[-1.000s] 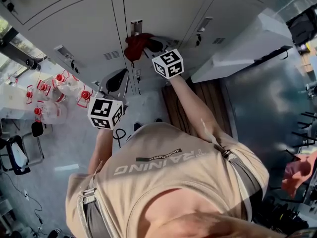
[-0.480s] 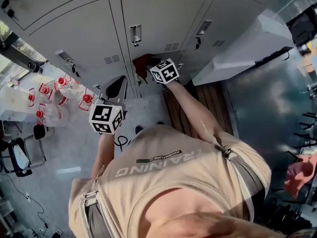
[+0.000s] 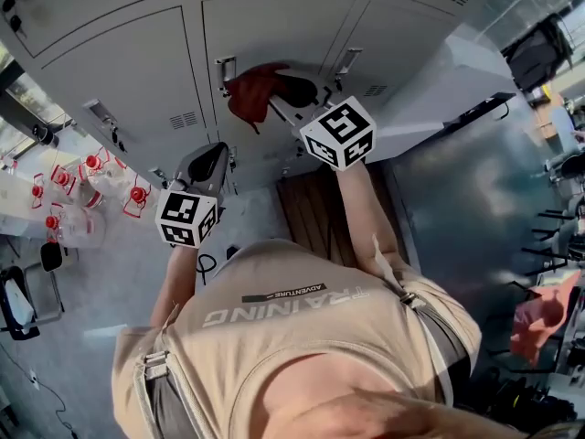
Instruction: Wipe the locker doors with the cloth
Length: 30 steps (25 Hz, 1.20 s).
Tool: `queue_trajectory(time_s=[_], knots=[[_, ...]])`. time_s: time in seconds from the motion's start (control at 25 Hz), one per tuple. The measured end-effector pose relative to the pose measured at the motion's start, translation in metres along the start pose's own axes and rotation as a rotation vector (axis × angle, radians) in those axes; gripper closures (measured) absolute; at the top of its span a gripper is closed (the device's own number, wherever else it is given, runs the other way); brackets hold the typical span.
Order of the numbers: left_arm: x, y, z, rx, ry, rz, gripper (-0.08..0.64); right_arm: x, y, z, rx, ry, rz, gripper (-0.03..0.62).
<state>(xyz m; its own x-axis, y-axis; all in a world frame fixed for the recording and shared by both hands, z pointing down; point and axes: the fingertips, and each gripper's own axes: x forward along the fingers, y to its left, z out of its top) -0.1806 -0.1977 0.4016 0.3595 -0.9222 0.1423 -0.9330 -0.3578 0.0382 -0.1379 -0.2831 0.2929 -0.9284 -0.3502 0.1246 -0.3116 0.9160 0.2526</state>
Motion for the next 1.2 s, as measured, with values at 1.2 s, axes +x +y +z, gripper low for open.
queue_trajectory(time_s=[1.2], knots=[[-0.012, 0.005, -0.03, -0.055, 0.045, 0.052, 0.555, 0.025, -0.089, -0.058, 0.122, 0.013, -0.235, 0.528]])
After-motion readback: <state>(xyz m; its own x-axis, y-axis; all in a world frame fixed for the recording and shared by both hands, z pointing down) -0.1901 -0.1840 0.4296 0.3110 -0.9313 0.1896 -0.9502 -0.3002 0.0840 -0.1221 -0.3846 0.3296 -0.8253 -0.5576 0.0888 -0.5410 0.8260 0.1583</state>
